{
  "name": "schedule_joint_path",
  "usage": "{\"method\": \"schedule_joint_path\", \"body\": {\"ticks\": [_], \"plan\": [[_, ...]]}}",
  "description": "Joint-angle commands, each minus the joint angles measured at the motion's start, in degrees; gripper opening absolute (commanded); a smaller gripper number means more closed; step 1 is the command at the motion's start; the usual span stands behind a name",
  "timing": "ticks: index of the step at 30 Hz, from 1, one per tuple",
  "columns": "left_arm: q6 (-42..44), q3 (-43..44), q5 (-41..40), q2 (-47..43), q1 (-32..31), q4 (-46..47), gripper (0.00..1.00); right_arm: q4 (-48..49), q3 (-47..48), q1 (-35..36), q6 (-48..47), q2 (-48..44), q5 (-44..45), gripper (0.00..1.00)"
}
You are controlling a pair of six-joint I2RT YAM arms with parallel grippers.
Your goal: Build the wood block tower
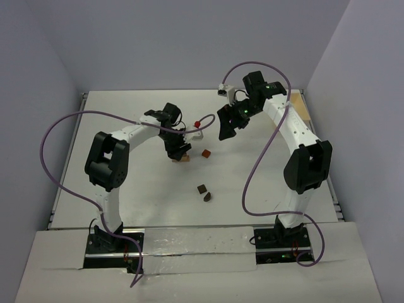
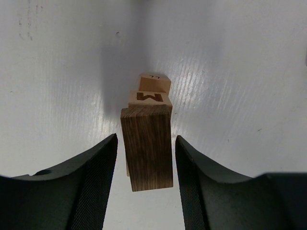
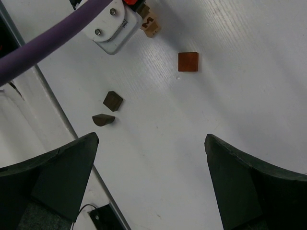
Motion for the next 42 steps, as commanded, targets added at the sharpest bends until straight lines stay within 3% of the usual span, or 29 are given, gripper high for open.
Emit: {"method": "schedule_joint_path", "body": {"ticks": [1,42], "plan": [[2.7,1.6,1.4,-1.0,-0.8,-1.2,0.59,-1.1,3.1,-0.4,-0.8,0.4,-1.6,1.0],[12.0,-0.6,2.0,-2.3,-1.6,-2.1,0.52,-3.0,3.5,-0.3,-1.7,1.2,-2.9,1.0]]}}
